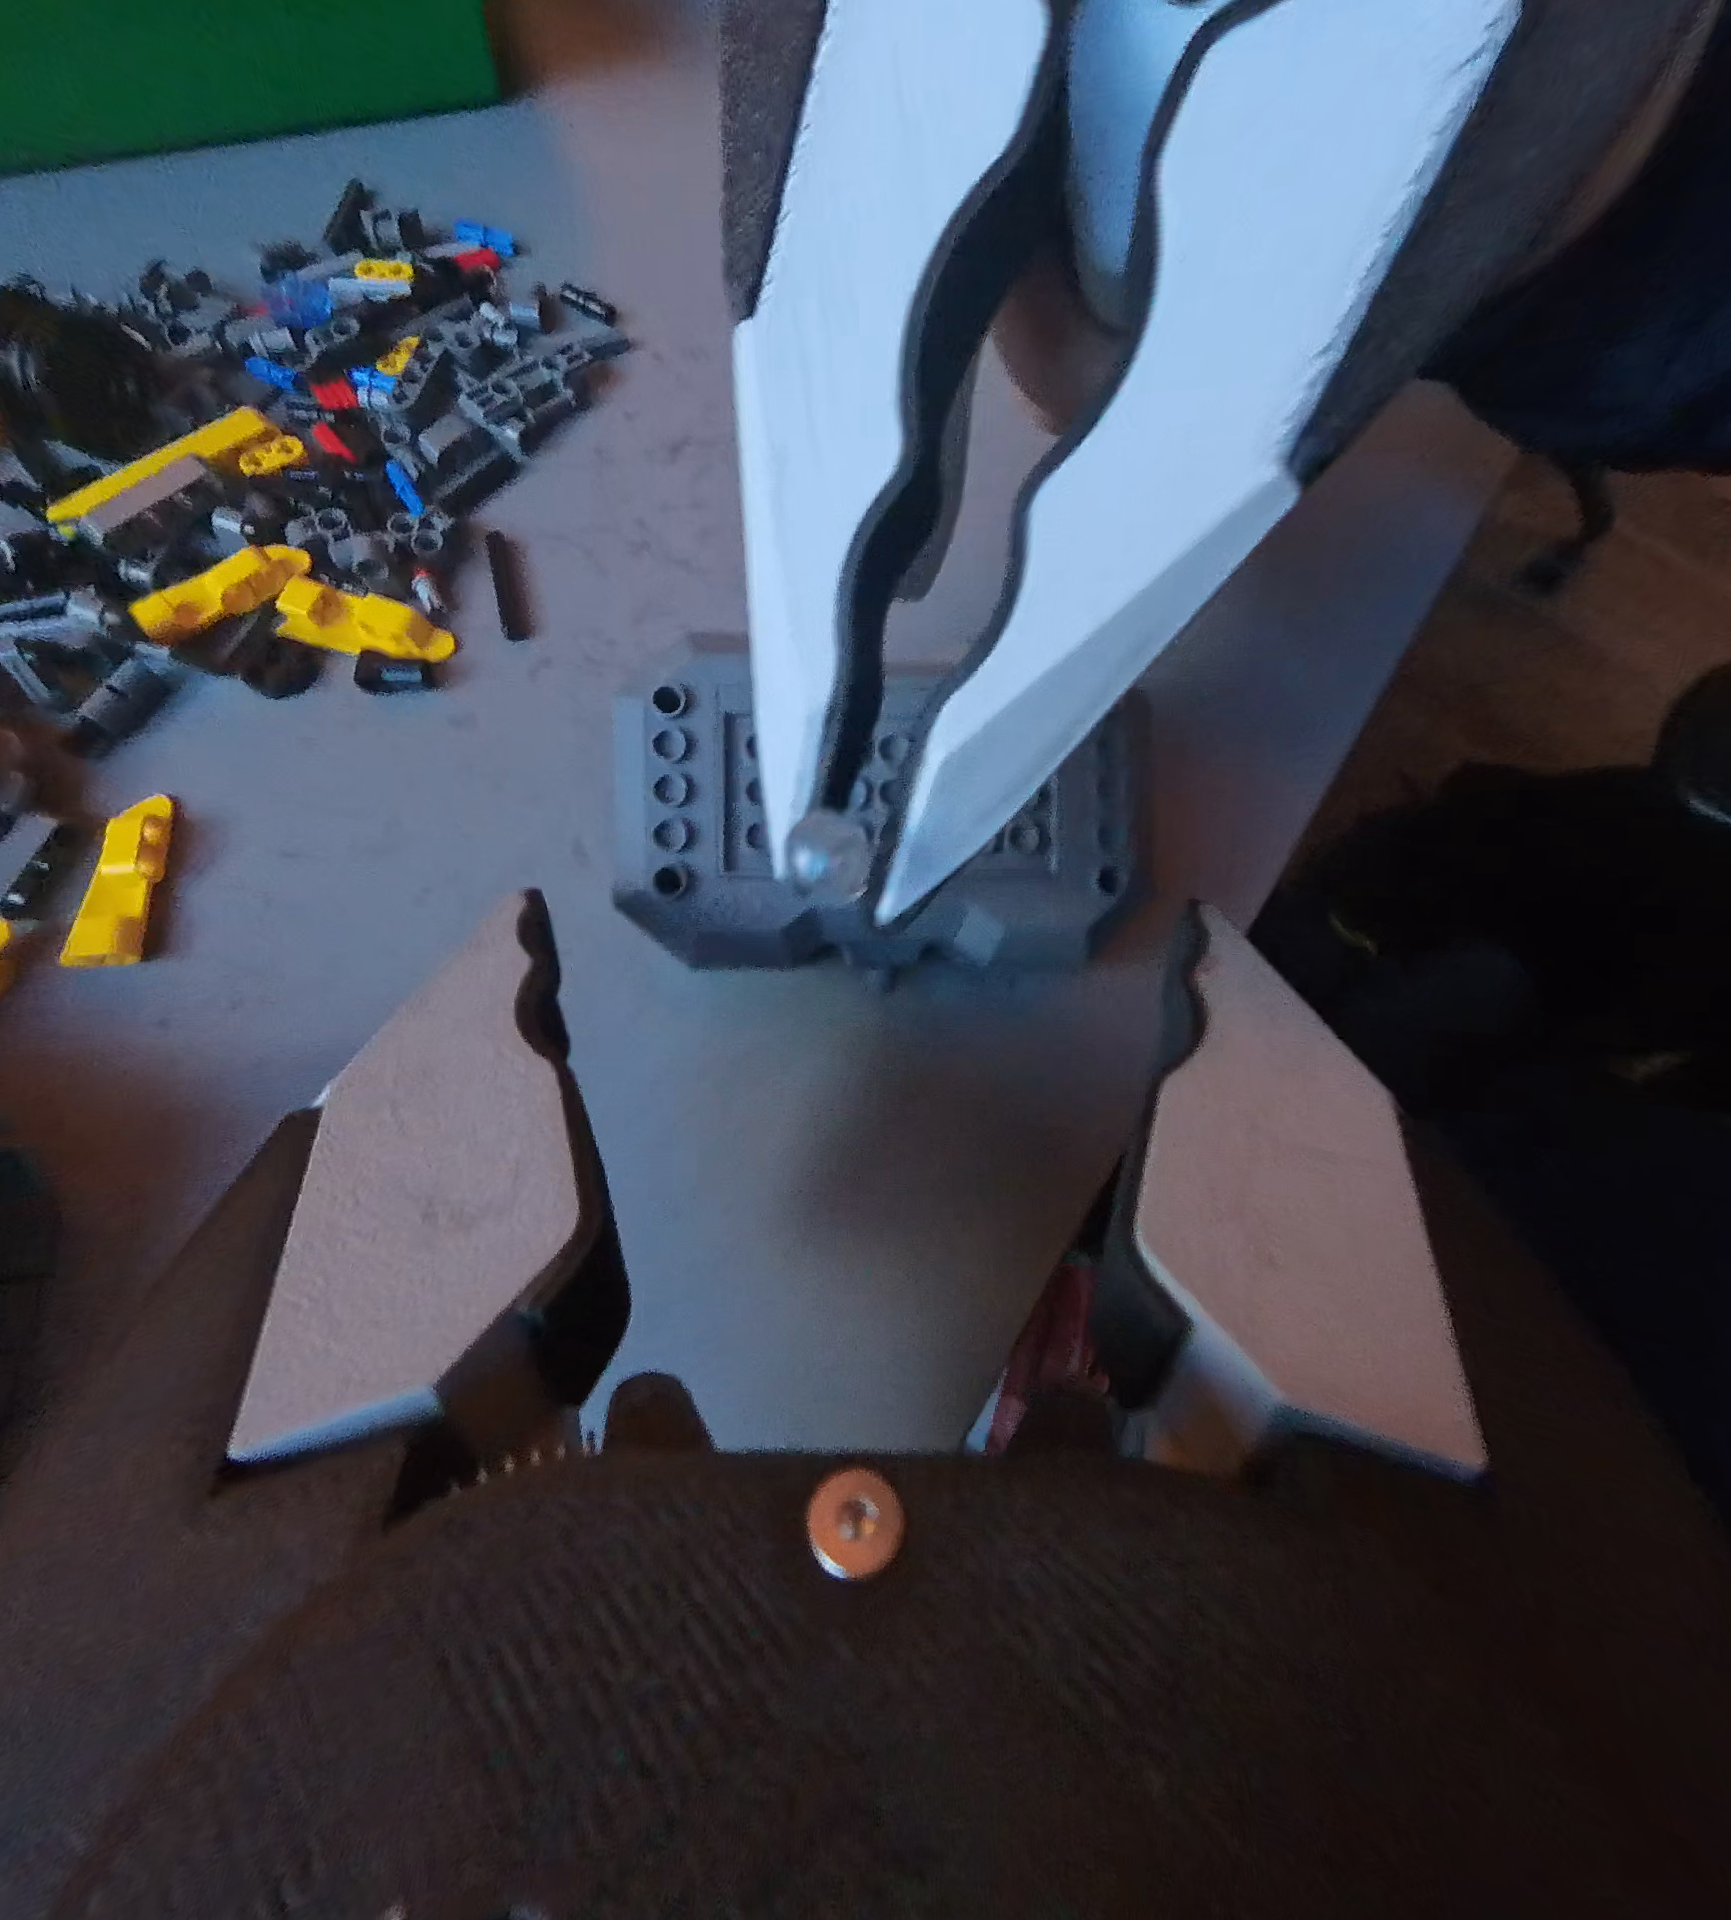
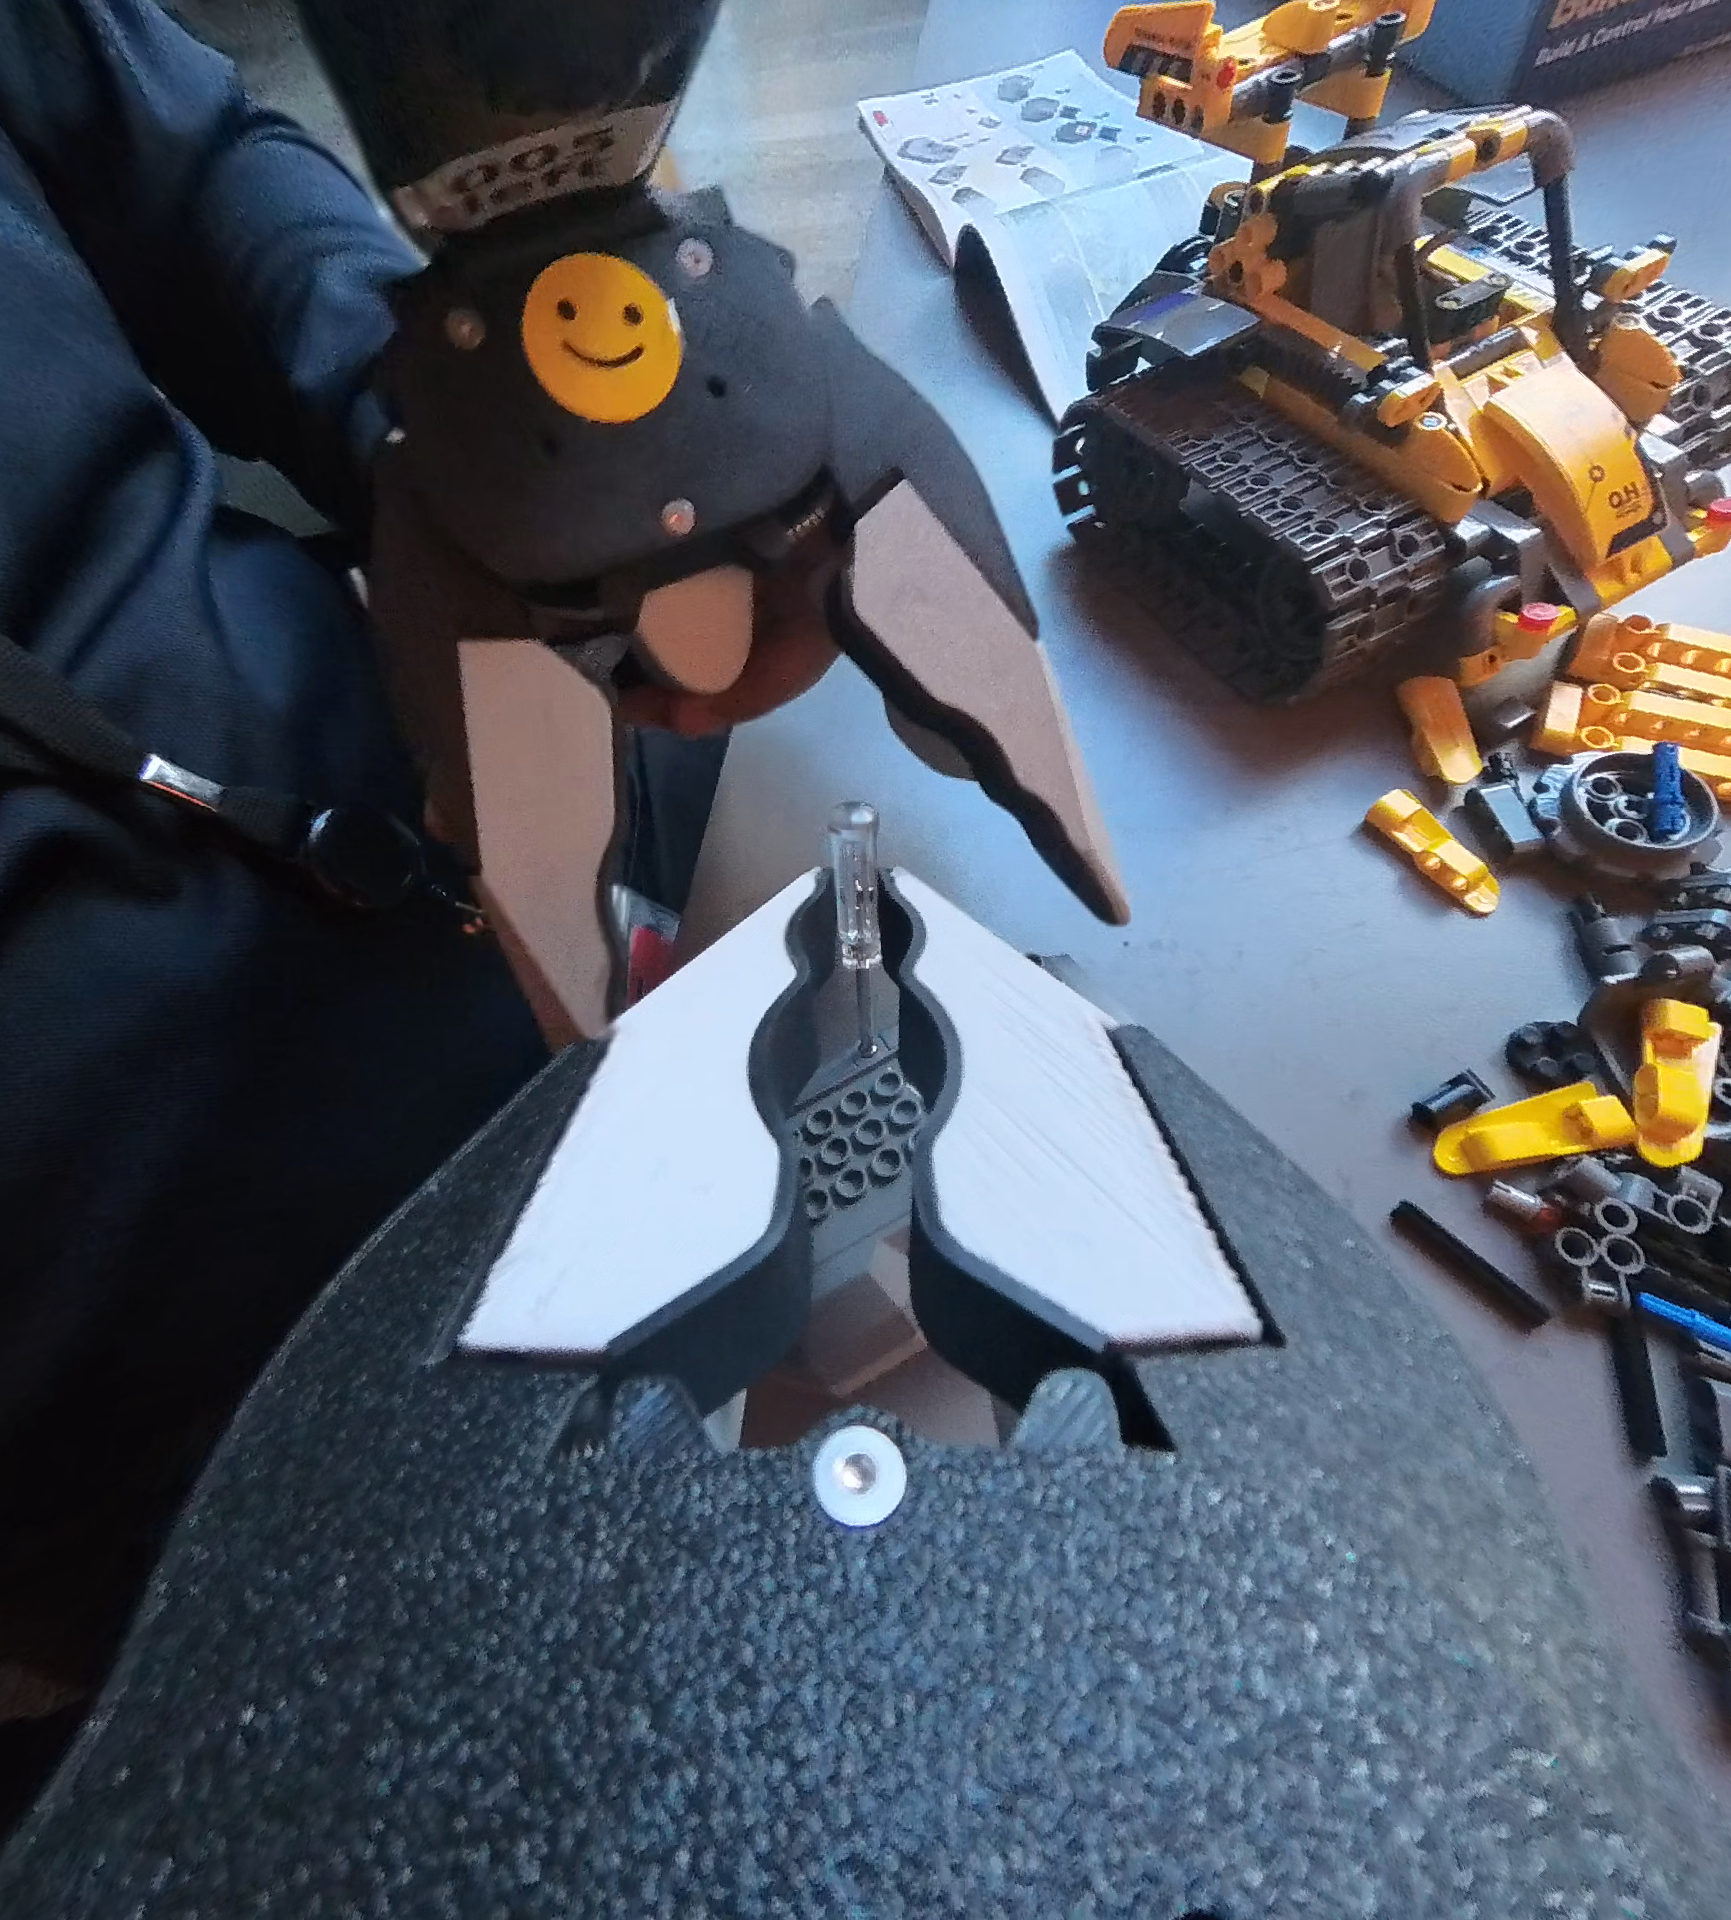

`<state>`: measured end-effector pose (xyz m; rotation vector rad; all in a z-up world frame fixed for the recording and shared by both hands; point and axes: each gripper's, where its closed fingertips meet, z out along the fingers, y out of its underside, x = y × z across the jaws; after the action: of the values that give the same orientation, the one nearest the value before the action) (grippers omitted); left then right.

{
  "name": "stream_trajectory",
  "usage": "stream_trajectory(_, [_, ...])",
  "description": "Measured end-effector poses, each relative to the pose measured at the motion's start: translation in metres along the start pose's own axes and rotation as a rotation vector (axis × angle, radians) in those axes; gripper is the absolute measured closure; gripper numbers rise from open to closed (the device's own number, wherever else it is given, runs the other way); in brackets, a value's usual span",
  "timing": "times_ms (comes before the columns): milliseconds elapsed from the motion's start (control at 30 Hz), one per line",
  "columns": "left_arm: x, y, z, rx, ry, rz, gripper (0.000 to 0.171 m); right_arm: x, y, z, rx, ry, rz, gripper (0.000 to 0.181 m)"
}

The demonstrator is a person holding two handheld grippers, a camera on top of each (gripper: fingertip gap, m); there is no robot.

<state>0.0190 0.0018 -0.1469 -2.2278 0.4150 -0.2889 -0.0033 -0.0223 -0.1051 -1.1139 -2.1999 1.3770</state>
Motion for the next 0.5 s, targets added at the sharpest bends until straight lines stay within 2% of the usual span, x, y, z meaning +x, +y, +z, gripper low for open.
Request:
stream_trajectory(100, [-0.004,-0.009,0.01,0.024,-0.075,0.02,0.058,0.0,0.0,0.0,0.006,0.013,0.001,0.174])
stream_trajectory(267, [-0.002,0.006,0.027,-0.051,-0.024,0.039,0.046,0.003,0.001,-0.001,0.012,0.03,0.003,0.175])
stream_trajectory(400, [-0.018,0.014,0.019,-0.069,-0.032,0.064,0.042,0.013,0.003,-0.006,0.002,0.068,0.007,0.174])
stream_trajectory(500, [-0.044,0.022,0.007,-0.086,-0.075,0.046,0.047,0.023,0.013,-0.009,-0.027,0.107,0.019,0.174])
